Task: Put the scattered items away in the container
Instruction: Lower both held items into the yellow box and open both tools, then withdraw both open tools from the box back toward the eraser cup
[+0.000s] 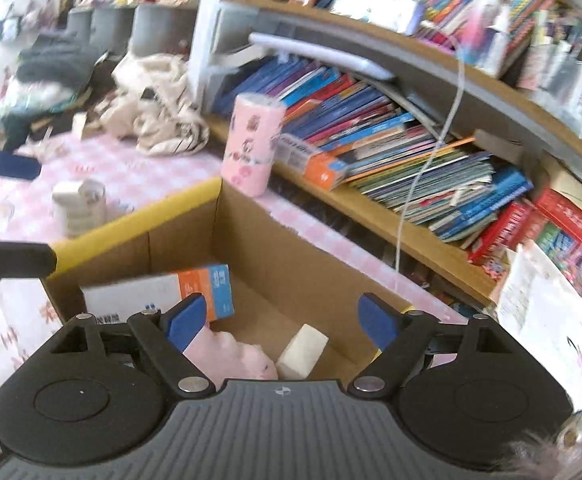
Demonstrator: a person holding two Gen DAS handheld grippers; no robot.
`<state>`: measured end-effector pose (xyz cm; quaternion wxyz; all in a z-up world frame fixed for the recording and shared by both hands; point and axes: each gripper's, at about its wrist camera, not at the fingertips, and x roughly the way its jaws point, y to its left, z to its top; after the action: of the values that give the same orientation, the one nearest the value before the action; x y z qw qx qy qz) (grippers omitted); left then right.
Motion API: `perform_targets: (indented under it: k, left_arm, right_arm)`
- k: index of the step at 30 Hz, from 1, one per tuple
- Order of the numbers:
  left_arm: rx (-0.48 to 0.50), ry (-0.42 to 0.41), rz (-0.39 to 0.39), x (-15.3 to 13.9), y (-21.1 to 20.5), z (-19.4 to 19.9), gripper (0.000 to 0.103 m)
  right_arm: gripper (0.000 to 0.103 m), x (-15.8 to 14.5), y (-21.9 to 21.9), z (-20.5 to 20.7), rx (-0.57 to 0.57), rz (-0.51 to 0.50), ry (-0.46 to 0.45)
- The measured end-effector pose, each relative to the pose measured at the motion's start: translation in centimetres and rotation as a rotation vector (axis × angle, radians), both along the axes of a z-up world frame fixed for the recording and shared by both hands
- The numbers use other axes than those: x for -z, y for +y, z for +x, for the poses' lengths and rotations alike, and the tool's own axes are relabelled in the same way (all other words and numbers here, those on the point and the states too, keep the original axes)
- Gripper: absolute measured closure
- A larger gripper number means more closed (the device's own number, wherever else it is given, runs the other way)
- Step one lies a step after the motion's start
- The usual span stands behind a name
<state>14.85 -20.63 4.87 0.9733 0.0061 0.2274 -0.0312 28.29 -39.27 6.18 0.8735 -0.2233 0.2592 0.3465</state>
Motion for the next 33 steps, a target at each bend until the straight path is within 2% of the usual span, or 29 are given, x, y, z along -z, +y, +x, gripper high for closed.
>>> perform_targets:
  k: [8, 14, 26, 33]
  left_arm:
    - [0.029, -0.021, -0.054, 0.0, 1.8, -2.0, 0.009]
    - [0.076, -0.019, -0.059, 0.1, 3.3, -3.7, 0.008]
    - [0.073, -0.007, -0.069, 0.2, 8.1, -7.0, 0.008]
    - [0.068, 0.022, -0.056, 0.8, 10.3, -8.8, 0.008]
  right_arm:
    - [0.019, -0.7, -0.7, -3.4, 0.124, 0.049, 0.012]
    - [0.019, 0.1, -0.6, -6.4, 0.224, 0.052, 0.047]
    - [0.019, 2.3, 2.6, -13.6, 0.393, 0.112, 0.131]
    - [0.019, 3.4, 6.0, -17.0, 0.379, 0.1, 0.157]
